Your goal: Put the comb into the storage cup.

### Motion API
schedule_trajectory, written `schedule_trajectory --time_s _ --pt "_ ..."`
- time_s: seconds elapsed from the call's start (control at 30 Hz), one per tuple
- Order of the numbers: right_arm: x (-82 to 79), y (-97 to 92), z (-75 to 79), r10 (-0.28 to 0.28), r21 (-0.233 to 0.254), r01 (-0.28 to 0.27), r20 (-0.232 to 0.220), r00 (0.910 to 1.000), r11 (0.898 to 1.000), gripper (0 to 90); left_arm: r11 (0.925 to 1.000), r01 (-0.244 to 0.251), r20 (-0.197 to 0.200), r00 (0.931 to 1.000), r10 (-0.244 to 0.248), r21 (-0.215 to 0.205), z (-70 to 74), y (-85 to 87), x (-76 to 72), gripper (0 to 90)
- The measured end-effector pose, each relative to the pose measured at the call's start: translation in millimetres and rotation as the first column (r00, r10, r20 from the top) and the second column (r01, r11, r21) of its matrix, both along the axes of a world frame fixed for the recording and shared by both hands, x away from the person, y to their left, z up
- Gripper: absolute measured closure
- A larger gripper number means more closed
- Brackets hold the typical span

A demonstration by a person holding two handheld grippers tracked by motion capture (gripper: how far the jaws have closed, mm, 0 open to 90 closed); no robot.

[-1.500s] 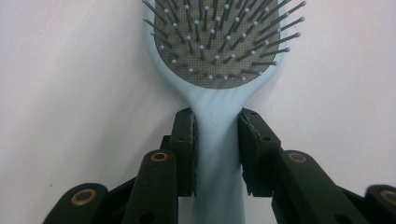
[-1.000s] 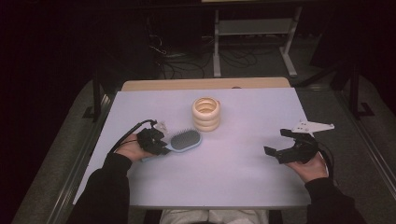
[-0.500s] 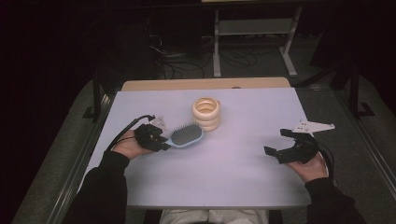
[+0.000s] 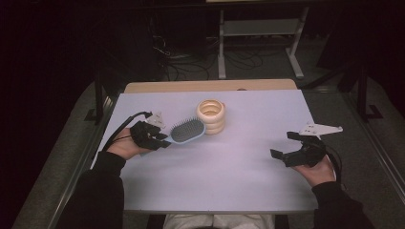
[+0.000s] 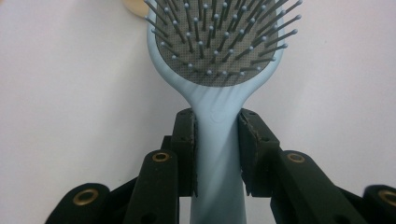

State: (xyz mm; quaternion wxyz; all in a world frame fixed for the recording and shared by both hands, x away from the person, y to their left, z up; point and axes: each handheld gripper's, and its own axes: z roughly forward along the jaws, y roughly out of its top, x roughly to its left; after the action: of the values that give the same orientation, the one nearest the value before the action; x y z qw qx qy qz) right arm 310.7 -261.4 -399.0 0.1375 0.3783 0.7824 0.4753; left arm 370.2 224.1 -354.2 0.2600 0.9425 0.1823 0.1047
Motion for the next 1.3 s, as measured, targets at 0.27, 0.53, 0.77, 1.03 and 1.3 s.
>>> schedule_trajectory --time_s 0.27,0.53,0.77,1.03,1.3 --pt "0.5 -1.4 5.3 0.012 0.028 -0.012 0.010 0.9999 1.000 0.0 0.9999 -0.009 0.034 0.9994 0.009 -0.013 20.1 4.4 -2.2 70.2" --pt "1.0 -0.3 23.6 0.032 0.057 -0.035 0.054 0.9980 0.998 0.0 0.9999 0.003 0.065 0.9979 -0.002 -0.016 34.6 0.6 -2.4 70.2" --pt "6.8 9.4 33.3 0.075 0.033 -0.077 0.055 0.9956 0.996 0.0 0.9999 0.011 0.089 0.9960 -0.010 -0.011 45.1 -6.0 -1.5 70.2" --pt "15.1 21.6 45.8 0.109 0.020 -0.111 0.061 0.9921 0.994 0.0 0.9994 0.026 0.114 0.9932 -0.024 -0.021 59.5 -9.6 -2.0 70.2" --pt "24.6 33.7 52.5 0.131 0.004 -0.131 0.055 0.9898 0.991 0.0 0.9990 0.036 0.138 0.9899 -0.032 -0.027 70.0 -14.3 -4.0 70.1"
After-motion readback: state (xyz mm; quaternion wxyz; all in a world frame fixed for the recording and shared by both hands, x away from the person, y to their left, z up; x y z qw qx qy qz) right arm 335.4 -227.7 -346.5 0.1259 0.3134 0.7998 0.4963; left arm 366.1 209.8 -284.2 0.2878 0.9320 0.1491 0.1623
